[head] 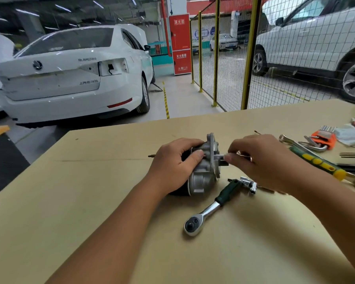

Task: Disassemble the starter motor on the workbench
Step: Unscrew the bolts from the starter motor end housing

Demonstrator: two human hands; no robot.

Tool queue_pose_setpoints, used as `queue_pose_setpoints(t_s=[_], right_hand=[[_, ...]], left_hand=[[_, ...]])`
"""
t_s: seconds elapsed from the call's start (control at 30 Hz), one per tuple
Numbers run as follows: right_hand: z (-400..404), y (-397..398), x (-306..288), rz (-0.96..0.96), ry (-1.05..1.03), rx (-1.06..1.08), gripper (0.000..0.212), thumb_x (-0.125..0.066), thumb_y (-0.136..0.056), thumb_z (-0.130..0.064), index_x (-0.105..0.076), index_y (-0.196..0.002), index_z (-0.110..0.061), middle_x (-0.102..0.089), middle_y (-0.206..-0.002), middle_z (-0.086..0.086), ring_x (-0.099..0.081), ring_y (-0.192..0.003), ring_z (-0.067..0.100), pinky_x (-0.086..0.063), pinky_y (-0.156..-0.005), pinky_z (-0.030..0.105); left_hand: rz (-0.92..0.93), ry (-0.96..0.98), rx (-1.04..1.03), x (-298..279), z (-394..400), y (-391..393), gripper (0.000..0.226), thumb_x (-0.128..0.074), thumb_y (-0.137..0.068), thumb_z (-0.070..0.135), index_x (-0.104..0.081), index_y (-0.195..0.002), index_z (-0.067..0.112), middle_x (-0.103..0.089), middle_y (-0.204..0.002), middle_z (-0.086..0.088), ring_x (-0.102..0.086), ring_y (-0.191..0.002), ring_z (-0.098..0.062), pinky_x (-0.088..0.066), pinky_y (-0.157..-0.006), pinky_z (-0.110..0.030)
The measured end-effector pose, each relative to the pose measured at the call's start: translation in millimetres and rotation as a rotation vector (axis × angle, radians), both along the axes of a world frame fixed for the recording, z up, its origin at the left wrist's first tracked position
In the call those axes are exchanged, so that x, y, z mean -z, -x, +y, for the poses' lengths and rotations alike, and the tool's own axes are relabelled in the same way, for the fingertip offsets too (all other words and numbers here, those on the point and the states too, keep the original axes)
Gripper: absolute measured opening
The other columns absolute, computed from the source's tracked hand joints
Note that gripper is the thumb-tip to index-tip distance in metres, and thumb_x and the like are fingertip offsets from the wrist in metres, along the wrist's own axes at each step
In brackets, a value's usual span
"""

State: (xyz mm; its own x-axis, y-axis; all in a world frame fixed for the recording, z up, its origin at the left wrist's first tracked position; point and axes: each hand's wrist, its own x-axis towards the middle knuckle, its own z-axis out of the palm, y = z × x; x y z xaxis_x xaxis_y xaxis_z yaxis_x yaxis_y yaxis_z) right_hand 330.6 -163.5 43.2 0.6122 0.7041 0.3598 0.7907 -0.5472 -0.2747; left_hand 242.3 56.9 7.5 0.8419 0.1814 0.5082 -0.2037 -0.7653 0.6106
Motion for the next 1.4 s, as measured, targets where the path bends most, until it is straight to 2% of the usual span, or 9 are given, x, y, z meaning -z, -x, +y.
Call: queue_pose_setpoints(t_s=[0.07, 0.2, 0.37, 0.53, 0.77, 0.93, 1.1, 1.3, 1.4], right_hand=[[1, -1, 0, 0.011, -0.026, -0.014, 0.040, -0.043, -0.091, -0.050, -0.073, -0.092, -0.023, -0.058, -0.082, -0.009, -0.053, -0.076, 0.008, -0.043, -0.068, 0.033], [2, -4, -2, -0.017, -0.070, -0.006, 0.019, -0.063, -0.094, -0.031, -0.074, -0.092, -0.017, -0.056, -0.085, -0.010, -0.054, -0.077, 0.011, -0.045, -0.071, 0.033], [1, 0, -4, -0.124, -0.033, 0.014, 0.021, -0.060, -0.085, -0.047, -0.070, -0.085, -0.029, -0.054, -0.082, -0.019, -0.055, -0.079, 0.014, -0.050, -0.078, 0.044], [-1, -4, 1, -0.095, -0.084, -0.049, 0.009, -0.075, -0.086, -0.035, -0.070, -0.082, -0.029, -0.057, -0.077, -0.017, -0.052, -0.067, 0.001, -0.042, -0.059, 0.025], [-7, -11, -6, -0.052, -0.032, -0.102, 0.012, -0.068, -0.093, -0.019, -0.080, -0.095, -0.016, -0.063, -0.088, -0.004, -0.053, -0.074, 0.001, -0.035, -0.067, 0.010], [-5, -8, -7, -0.064, -0.008, -0.052, 0.015, -0.064, -0.096, -0.019, -0.079, -0.096, -0.014, -0.061, -0.091, -0.004, -0.055, -0.080, 0.013, -0.042, -0.073, 0.027], [-5, -5, -8, -0.126, 0.069, 0.030, 0.010, -0.062, -0.095, -0.039, -0.068, -0.091, -0.033, -0.052, -0.088, -0.021, -0.053, -0.085, 0.013, -0.049, -0.082, 0.043], [-7, -8, -5, 0.019, -0.024, -0.032, 0.009, -0.067, -0.095, -0.028, -0.065, -0.088, -0.024, -0.060, -0.078, -0.015, -0.054, -0.074, 0.005, -0.040, -0.063, 0.019], [-6, -7, -6, 0.017, -0.029, -0.074, 0.013, -0.061, -0.098, -0.022, -0.072, -0.091, -0.020, -0.062, -0.081, -0.006, -0.054, -0.077, 0.012, -0.037, -0.065, 0.021]], left_hand=[[-0.005, -0.011, -0.001, 1, 1, 0, 0.036, -0.062, -0.091, 0.040, -0.074, -0.123, 0.027, -0.072, -0.116, 0.017, -0.064, -0.110, 0.000, -0.052, -0.100, -0.033], [-0.003, -0.020, 0.004, 0, 2, 0, 0.037, -0.064, -0.090, 0.040, -0.073, -0.124, 0.027, -0.072, -0.118, 0.017, -0.064, -0.111, 0.000, -0.052, -0.101, -0.034], [0.001, -0.015, 0.005, 1, 1, 0, 0.037, -0.063, -0.091, 0.041, -0.073, -0.124, 0.028, -0.072, -0.117, 0.017, -0.065, -0.110, -0.002, -0.052, -0.100, -0.036], [-0.005, -0.009, -0.001, 1, 2, -1, 0.037, -0.061, -0.092, 0.041, -0.073, -0.123, 0.026, -0.073, -0.117, 0.016, -0.065, -0.111, -0.004, -0.052, -0.100, -0.038], [0.004, -0.002, -0.008, 1, 1, 0, 0.038, -0.059, -0.093, 0.039, -0.073, -0.126, 0.025, -0.072, -0.121, 0.014, -0.064, -0.115, -0.005, -0.051, -0.103, -0.039], [0.014, -0.004, -0.016, 0, 0, 1, 0.038, -0.059, -0.093, 0.040, -0.073, -0.126, 0.026, -0.072, -0.121, 0.014, -0.064, -0.115, -0.005, -0.051, -0.104, -0.039], [0.019, -0.014, -0.019, 0, -1, 3, 0.040, -0.061, -0.091, 0.040, -0.072, -0.127, 0.025, -0.072, -0.120, 0.013, -0.065, -0.114, -0.007, -0.052, -0.103, -0.041], [0.026, -0.009, -0.019, -1, -2, 3, 0.042, -0.061, -0.090, 0.040, -0.072, -0.127, 0.024, -0.072, -0.120, 0.012, -0.065, -0.114, -0.008, -0.052, -0.103, -0.041], [0.024, -0.009, -0.017, -2, -2, 3, 0.041, -0.061, -0.090, 0.039, -0.072, -0.126, 0.024, -0.072, -0.120, 0.012, -0.065, -0.113, -0.008, -0.052, -0.103, -0.040]])
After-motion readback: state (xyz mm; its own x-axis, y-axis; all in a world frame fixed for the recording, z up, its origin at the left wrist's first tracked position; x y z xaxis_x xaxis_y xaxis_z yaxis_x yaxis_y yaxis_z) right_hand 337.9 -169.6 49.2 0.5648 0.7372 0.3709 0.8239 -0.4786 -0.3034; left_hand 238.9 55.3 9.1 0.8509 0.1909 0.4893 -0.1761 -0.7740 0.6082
